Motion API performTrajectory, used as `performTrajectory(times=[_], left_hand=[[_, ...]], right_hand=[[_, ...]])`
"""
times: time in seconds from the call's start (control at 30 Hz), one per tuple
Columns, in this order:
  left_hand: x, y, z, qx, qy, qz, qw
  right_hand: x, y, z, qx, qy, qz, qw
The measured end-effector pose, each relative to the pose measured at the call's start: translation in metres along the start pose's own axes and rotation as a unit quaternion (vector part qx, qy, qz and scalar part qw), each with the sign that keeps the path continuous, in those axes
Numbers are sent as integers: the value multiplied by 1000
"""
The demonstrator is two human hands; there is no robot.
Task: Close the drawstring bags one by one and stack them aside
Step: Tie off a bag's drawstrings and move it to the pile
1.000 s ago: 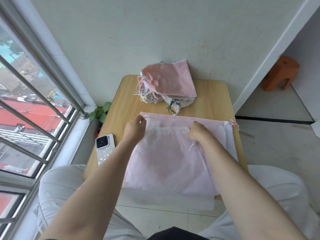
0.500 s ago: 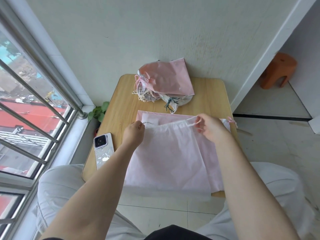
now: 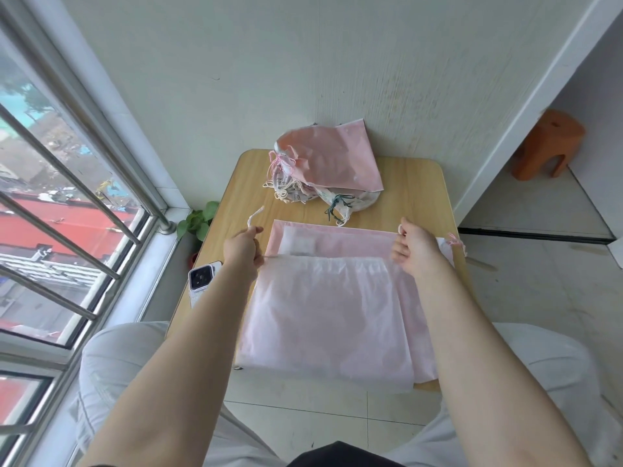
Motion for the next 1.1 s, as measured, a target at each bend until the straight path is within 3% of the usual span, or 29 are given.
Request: performTrajectory(times=[0.03, 0.07, 0.13, 0.2, 0.27, 0.3, 0.37, 0.43, 0.57, 0.67, 0.77, 0.9, 1.03, 1.1], left_hand=[[12, -6, 1, 20, 73, 93, 993], [24, -10, 1, 43, 152, 183, 970], [41, -11, 0, 56, 280, 318, 904], [43, -4, -5, 36, 345, 425, 836], [39, 8, -11, 8, 365, 511, 778], [36, 14, -14, -6, 366, 543, 756], [32, 24, -20, -33, 353, 579, 734], [27, 31, -26, -73, 321, 564, 758], [15, 32, -26, -130, 194, 394, 889], [3, 31, -27, -148, 145, 294, 933], [3, 36, -33, -116, 205, 345, 909], [12, 15, -20, 26, 325, 455, 829], [4, 2, -12, 63, 349, 467, 810], [5, 1, -12, 68, 348, 453, 818]], right_hand=[[-16, -14, 1, 71, -97, -129, 984], [-35, -24, -2, 136, -201, -241, 940], [-55, -30, -10, 188, -320, -339, 865], [-56, -17, -12, 147, -371, -406, 822], [-43, 9, -11, 67, -398, -520, 753], [-33, 20, -12, 31, -389, -572, 722], [-14, 31, -13, -28, -342, -635, 692], [-2, 33, -16, -73, -285, -642, 708], [5, 35, -18, -139, -176, -443, 868], [5, 34, -17, -152, -148, -312, 926], [6, 34, -17, -105, -183, -319, 924], [-10, 7, -4, 44, -312, -415, 853], [-7, -9, 2, 94, -331, -425, 837], [-5, -8, 2, 91, -336, -413, 841]])
Point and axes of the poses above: each hand's wrist, its own z-axis towards the middle knuckle, its own y-axis out of the palm, x = y × z, the point moved 8 cm from there along z, towards the middle knuckle, and after that the axes turned 12 degrees about x, right-handed, at the moved point
